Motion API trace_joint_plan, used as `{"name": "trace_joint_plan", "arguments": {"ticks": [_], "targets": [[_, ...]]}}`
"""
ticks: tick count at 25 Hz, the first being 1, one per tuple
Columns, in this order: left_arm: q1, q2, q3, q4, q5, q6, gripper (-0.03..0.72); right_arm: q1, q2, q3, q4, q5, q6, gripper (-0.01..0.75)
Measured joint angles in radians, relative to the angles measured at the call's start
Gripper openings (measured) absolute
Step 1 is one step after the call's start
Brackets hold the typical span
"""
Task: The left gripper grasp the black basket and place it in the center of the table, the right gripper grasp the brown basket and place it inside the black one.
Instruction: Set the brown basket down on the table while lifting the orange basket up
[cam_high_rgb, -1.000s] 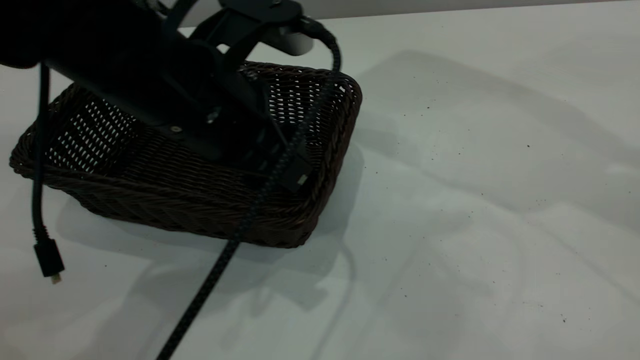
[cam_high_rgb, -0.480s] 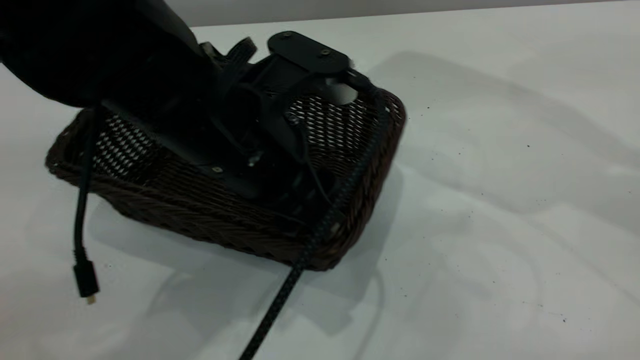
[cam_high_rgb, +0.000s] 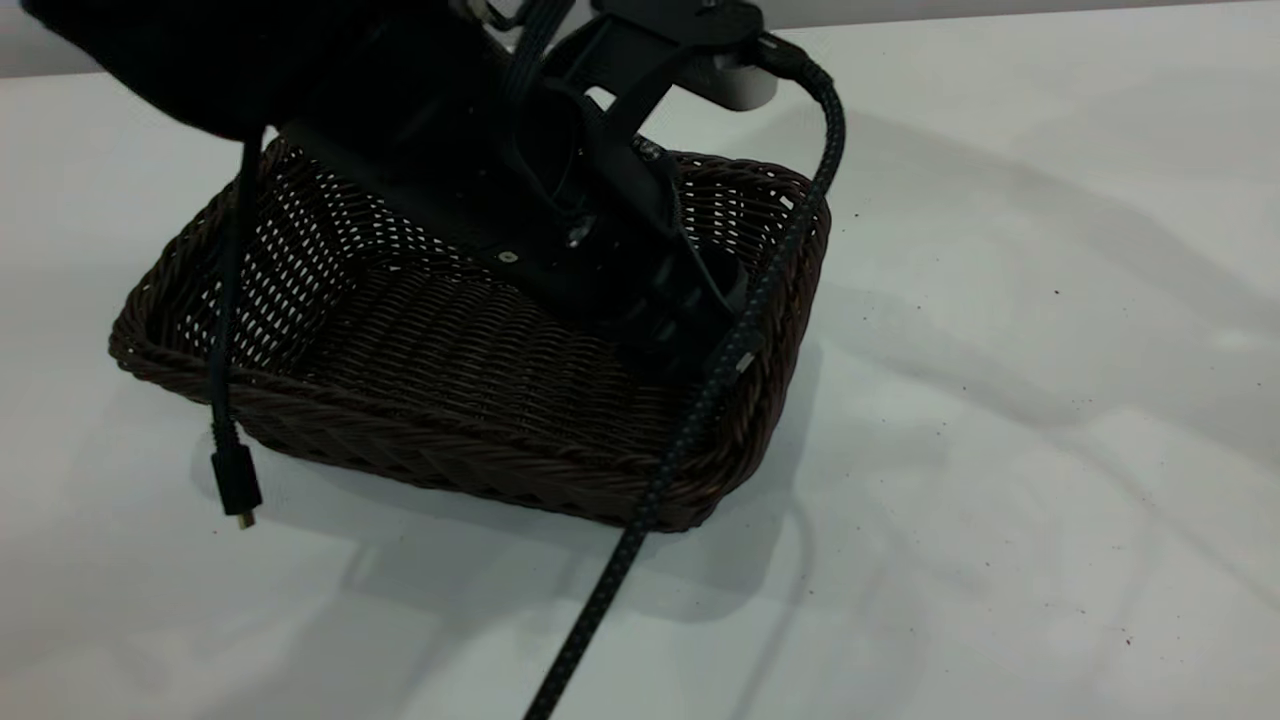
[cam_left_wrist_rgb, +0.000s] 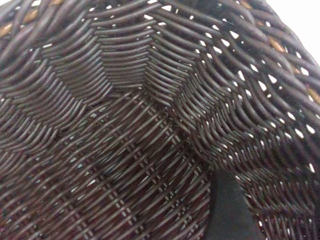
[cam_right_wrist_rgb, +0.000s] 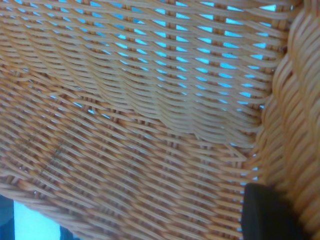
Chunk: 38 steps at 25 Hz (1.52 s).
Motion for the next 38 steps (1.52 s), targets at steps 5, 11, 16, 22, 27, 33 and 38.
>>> {"name": "trace_joint_plan", "arguments": {"ticks": [5,11,16,22,27,33,38], "targets": [[-0.001,0.041,-0.001,0.0,-0.007,0.014,0.363,0.0,0.0,0.0,-0.011,0.001,-0.003,0.099],[-0.002,0.075,-0.038,0.001,-0.025,0.034,0.363,0.0,0.002,0.0,-0.028,0.008,-0.003,0.099],[-0.002,0.099,-0.087,0.001,-0.029,0.063,0.363,0.0,0.004,0.0,-0.029,0.008,-0.012,0.099],[-0.002,0.13,-0.139,0.001,-0.031,0.063,0.363,0.0,0.004,0.0,-0.057,0.018,-0.016,0.099],[-0.002,0.141,-0.139,0.001,-0.042,0.063,0.363,0.0,0.004,0.0,-0.069,0.023,-0.016,0.099],[-0.003,0.166,-0.169,0.001,-0.044,0.063,0.363,0.0,0.004,0.0,-0.069,0.023,-0.018,0.099],[-0.027,0.166,-0.198,0.001,-0.034,0.062,0.363,0.0,0.004,0.0,-0.069,0.022,-0.018,0.099]]}}
